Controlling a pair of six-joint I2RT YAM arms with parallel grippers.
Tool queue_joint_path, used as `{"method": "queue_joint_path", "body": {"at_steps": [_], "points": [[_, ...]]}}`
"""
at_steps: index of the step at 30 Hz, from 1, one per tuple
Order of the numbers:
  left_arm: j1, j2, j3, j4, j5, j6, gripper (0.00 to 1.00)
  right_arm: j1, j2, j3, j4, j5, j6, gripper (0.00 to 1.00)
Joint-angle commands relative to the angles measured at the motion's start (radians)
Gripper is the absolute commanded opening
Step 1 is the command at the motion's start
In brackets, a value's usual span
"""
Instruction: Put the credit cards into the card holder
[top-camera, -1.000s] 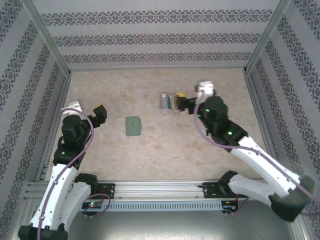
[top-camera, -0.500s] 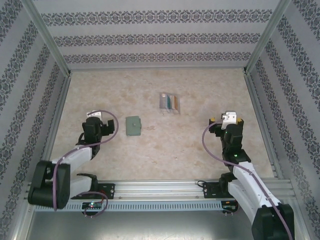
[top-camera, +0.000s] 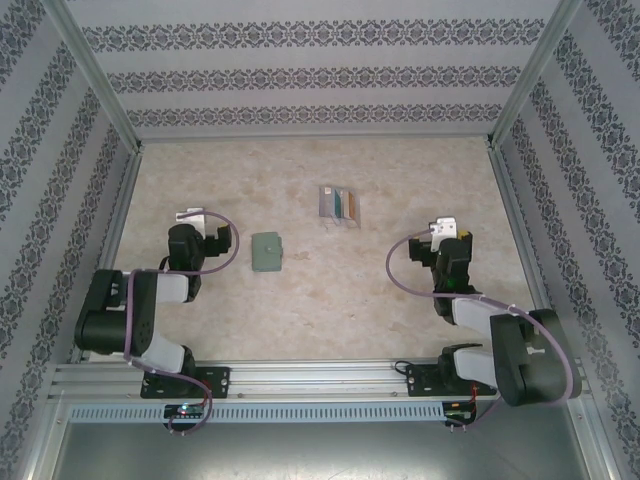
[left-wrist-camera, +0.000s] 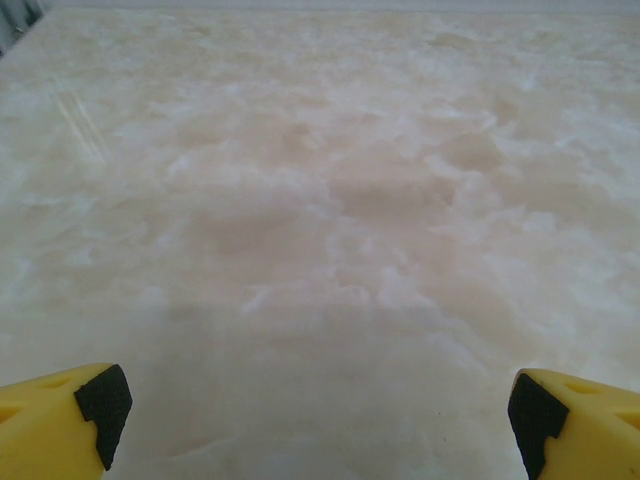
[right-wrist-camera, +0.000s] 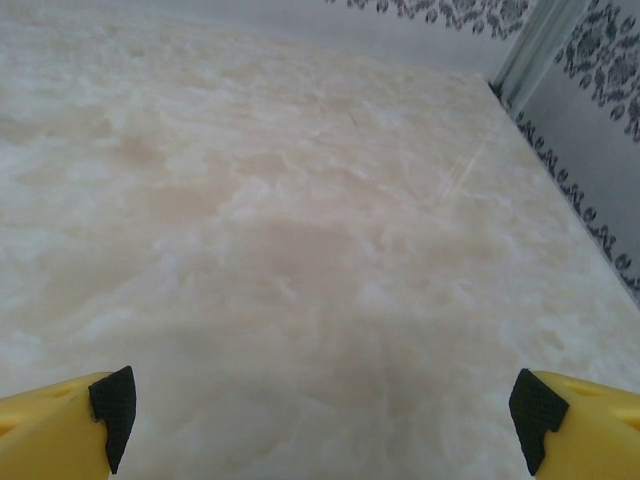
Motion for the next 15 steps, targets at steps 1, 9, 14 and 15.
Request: {"method": "queue_joint_path", "body": {"at_steps": [1,9,14,15], "points": [[0.016,0.019,0.002,0.085,0.046,0.011,0.99,-0.012,-0.004,0.029,0.069,-0.034,-0.007,0.98],[0.016,0.026,0.016,0.069,0.038,0.015,0.99,-0.043,0.082,0.034,0.178,-0.117,0.124,0.98],[0.011,0.025,0.02,0.06,0.033,0.018,0.99,-0.041,0.243,0.076,0.256,-0.12,0.117,0.98],[0.01,0.025,0.019,0.06,0.032,0.018,0.99,-0.042,0.269,0.085,0.275,-0.118,0.121,0.98]]}}
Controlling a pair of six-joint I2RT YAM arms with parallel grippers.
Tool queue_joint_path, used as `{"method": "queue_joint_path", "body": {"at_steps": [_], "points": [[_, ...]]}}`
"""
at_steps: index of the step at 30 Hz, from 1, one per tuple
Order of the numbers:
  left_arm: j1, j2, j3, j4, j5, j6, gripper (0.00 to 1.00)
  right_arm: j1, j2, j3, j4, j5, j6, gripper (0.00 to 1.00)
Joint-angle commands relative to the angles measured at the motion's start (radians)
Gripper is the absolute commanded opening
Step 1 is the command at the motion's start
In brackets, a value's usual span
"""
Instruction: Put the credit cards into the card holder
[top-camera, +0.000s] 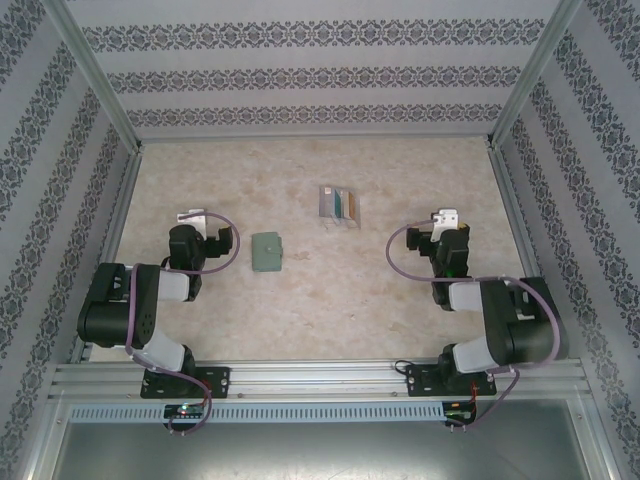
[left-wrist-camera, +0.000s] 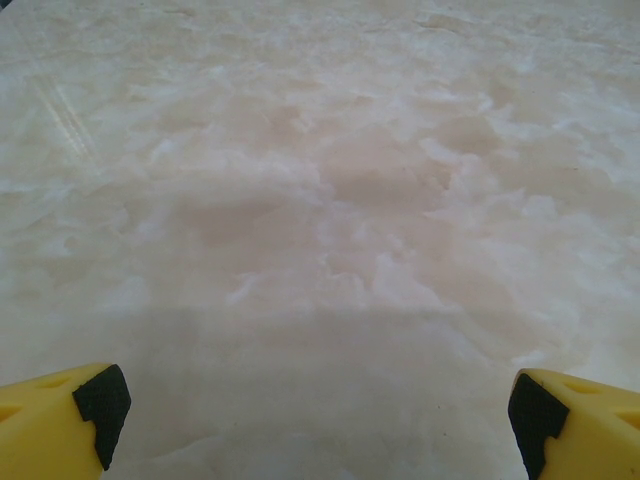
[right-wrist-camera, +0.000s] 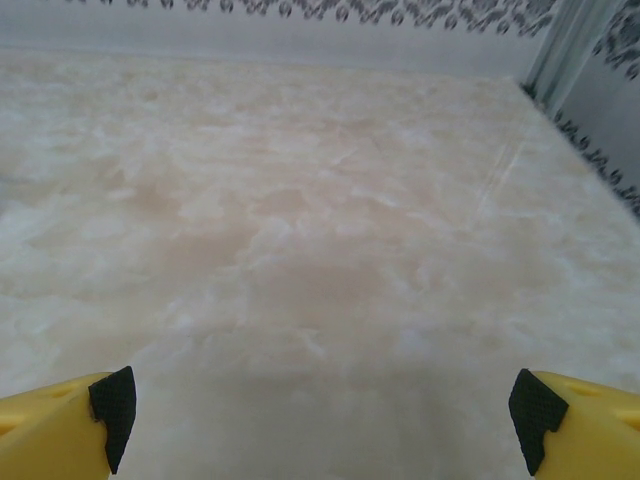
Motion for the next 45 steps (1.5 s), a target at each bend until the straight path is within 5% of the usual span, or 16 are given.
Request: {"method": "queue_joint_path", "body": {"at_steps": [1,45], "points": [[0.004,0.0,0.018,0.04,0.01,0.017,0.99,-0.004,0.044,0.042,0.055,-0.048,0.027,0.98],[-0.018,0.002,0.031,0.017,-0.026,0.036,0.99,-0.022,0.041,0.098,-0.027,-0.069,0.043,0.98]]}}
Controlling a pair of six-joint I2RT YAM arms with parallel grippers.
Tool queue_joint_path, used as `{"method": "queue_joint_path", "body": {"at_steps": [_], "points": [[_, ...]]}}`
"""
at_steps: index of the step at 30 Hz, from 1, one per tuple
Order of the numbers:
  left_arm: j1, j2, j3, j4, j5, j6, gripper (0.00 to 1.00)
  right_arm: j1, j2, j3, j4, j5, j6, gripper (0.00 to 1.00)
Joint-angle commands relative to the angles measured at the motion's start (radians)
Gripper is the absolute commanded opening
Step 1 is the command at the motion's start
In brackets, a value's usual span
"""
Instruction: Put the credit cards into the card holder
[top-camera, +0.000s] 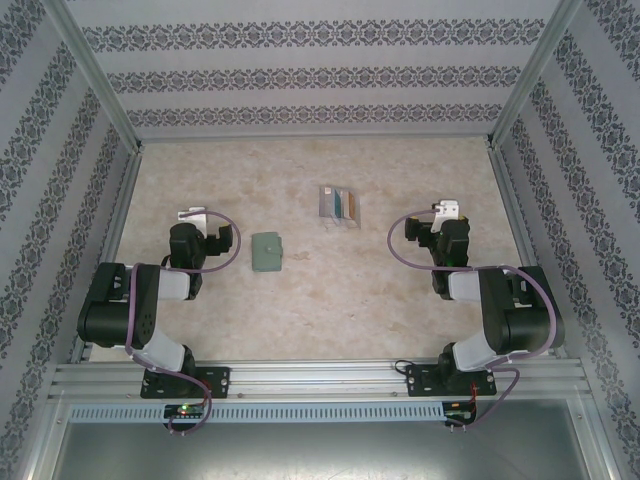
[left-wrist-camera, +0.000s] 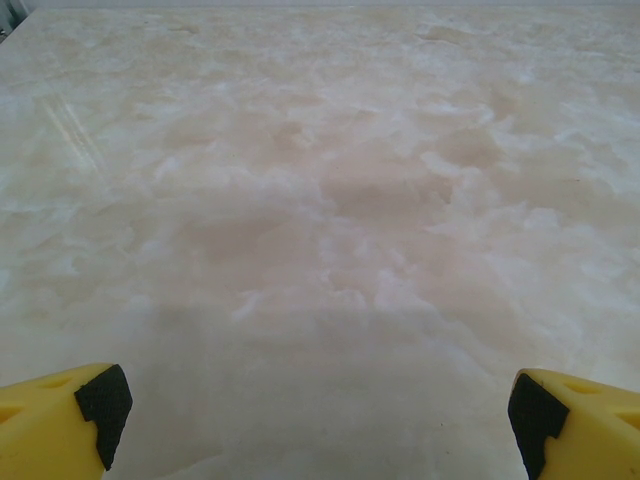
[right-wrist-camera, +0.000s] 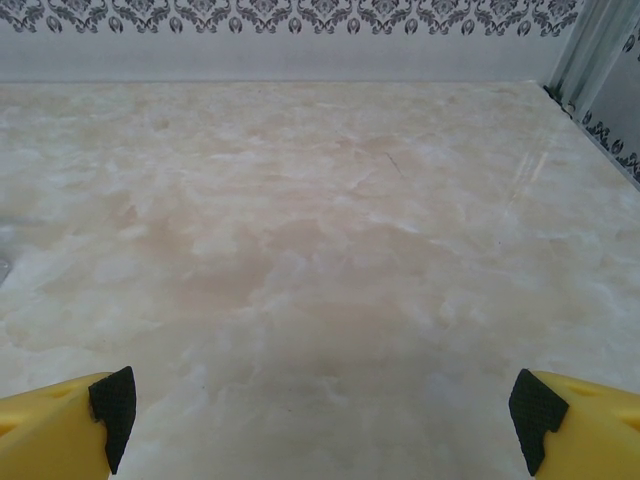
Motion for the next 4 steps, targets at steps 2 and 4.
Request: {"method": "queue_joint_path", "body": {"at_steps": [2,4], "points": [[-0.009,0.002,0.016,0.02,-0.01,0.018,0.99,0.004,-0.006,0.007,0.013,-0.013,-0.007,0.98],[-0.011,0.002,0.017,0.02,-0.012,0.02,0.99,0.008,-0.006,0.005,0.017,-0.006,-0.011,0.98]]}}
